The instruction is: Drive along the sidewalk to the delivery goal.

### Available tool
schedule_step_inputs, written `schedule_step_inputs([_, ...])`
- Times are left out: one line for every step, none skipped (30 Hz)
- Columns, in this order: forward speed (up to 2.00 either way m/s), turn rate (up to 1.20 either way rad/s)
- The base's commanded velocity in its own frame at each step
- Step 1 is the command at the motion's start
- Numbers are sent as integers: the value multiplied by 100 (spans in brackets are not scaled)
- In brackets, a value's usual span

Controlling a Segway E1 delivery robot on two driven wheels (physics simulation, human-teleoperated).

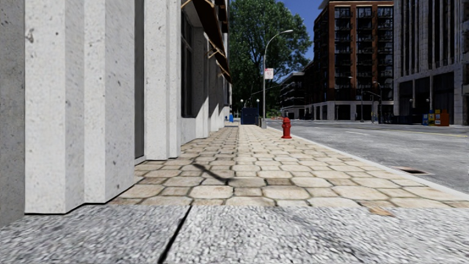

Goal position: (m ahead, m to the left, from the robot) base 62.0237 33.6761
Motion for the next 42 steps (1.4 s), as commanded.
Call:
schedule_step_inputs([200,0])
schedule_step_inputs([200,0])
schedule_step_inputs([200,0])
schedule_step_inputs([200,0])
schedule_step_inputs([200,0])
schedule_step_inputs([200,0])
schedule_step_inputs([200,0])
schedule_step_inputs([200,0])
schedule_step_inputs([200,0])
schedule_step_inputs([200,0])
schedule_step_inputs([200,0])
schedule_step_inputs([200,0])
schedule_step_inputs([200,0])
schedule_step_inputs([200,0])
schedule_step_inputs([200,0])
schedule_step_inputs([200,0])
schedule_step_inputs([200,0])
schedule_step_inputs([200,0])
schedule_step_inputs([200,0])
schedule_step_inputs([200,0])
schedule_step_inputs([200,0])
schedule_step_inputs([200,0])
schedule_step_inputs([200,0])
schedule_step_inputs([200,0])
schedule_step_inputs([200,0])
schedule_step_inputs([200,0])
schedule_step_inputs([200,0])
schedule_step_inputs([200,0])
schedule_step_inputs([200,0])
schedule_step_inputs([200,0])
schedule_step_inputs([200,0])
schedule_step_inputs([200,0])
schedule_step_inputs([200,0])
schedule_step_inputs([200,0])
schedule_step_inputs([200,0])
schedule_step_inputs([200,0])
schedule_step_inputs([200,0])
schedule_step_inputs([200,0])
schedule_step_inputs([200,0])
schedule_step_inputs([200,0])
schedule_step_inputs([200,0])
schedule_step_inputs([200,0])
